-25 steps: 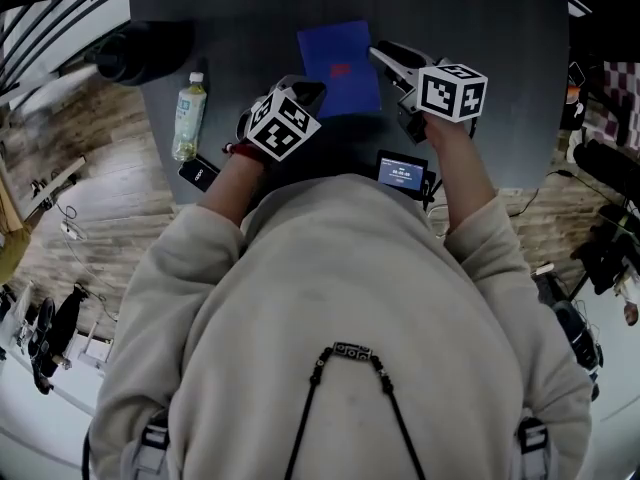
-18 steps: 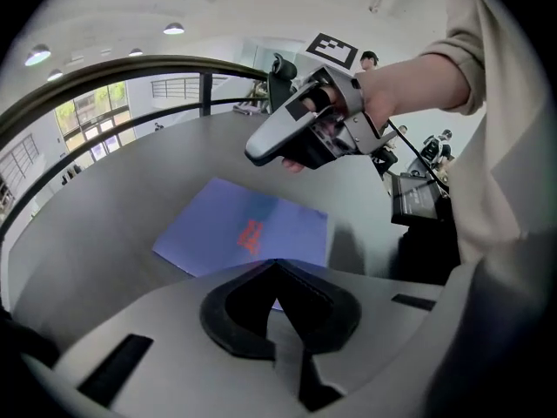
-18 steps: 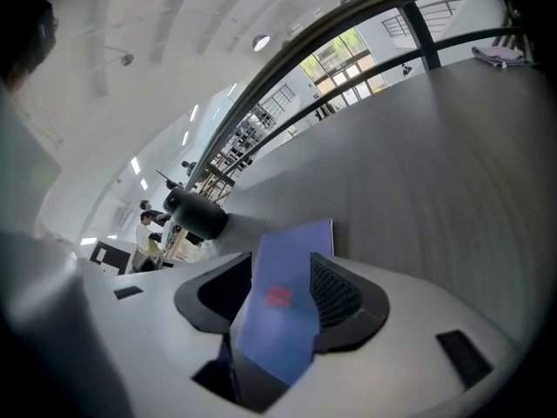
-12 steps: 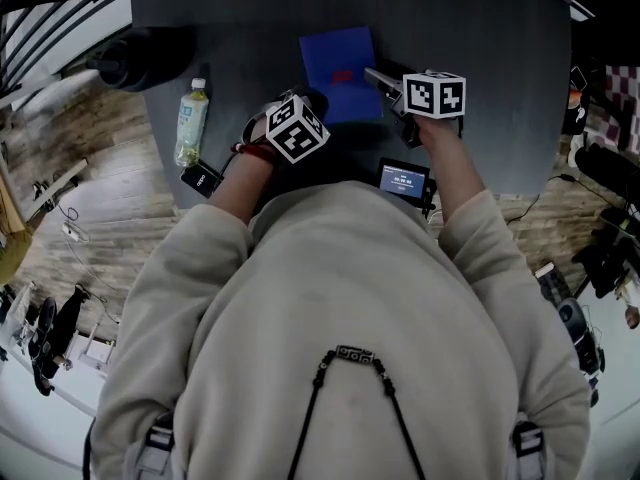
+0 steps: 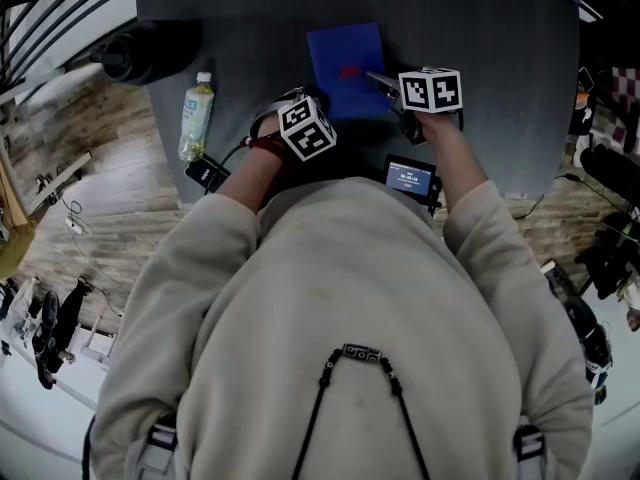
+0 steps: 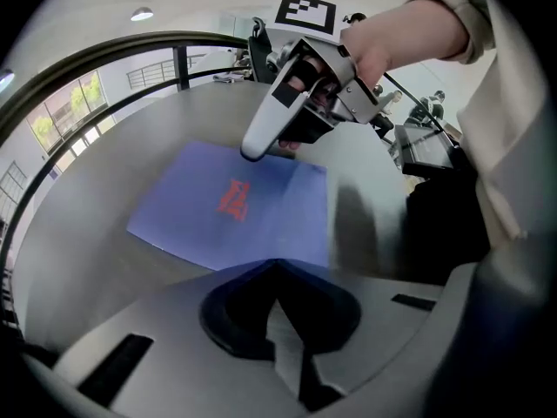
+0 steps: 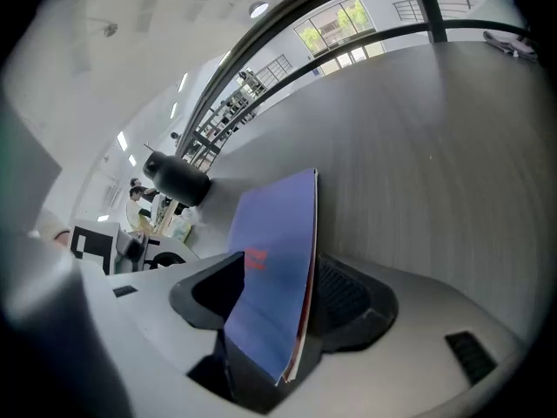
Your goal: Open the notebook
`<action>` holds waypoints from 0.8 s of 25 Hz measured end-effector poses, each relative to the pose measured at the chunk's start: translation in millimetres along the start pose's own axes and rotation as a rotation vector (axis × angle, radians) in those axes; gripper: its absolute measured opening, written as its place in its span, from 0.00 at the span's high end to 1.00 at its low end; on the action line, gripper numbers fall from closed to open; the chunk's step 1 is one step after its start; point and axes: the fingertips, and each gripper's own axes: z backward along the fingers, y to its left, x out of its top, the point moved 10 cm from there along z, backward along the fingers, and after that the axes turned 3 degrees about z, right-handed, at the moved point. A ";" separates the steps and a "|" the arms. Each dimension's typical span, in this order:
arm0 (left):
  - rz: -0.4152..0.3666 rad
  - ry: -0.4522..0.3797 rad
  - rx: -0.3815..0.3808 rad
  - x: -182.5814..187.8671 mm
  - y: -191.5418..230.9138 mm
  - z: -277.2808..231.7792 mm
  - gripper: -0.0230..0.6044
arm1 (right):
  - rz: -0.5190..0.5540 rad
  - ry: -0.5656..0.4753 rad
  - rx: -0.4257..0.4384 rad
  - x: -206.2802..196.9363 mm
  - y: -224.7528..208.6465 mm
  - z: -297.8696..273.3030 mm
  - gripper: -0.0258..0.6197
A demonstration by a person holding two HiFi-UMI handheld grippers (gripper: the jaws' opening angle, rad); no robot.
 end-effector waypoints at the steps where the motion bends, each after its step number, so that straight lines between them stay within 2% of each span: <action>1: -0.005 0.005 -0.006 0.0 1.8 -0.3 0.96 | 0.014 0.011 0.007 1.4 0.7 -0.7 0.57; 3: -0.002 0.010 -0.025 0.7 6.2 -0.2 0.96 | 0.052 0.042 0.024 4.1 3.0 -2.0 0.57; 6: 0.045 0.014 -0.060 1.3 9.0 0.2 0.96 | 0.074 0.067 0.049 3.6 4.0 -0.7 0.57; 10: 0.076 0.015 -0.063 2.6 12.3 0.3 0.96 | 0.033 0.030 0.114 9.8 5.0 8.0 0.57; 16: 0.099 -0.017 -0.061 -0.7 14.2 -2.5 0.96 | 0.048 -0.014 0.190 12.1 12.7 21.3 0.57; 20: 0.159 -0.061 -0.055 -5.0 13.6 -0.5 0.96 | 0.080 -0.040 0.277 14.1 35.7 31.4 0.57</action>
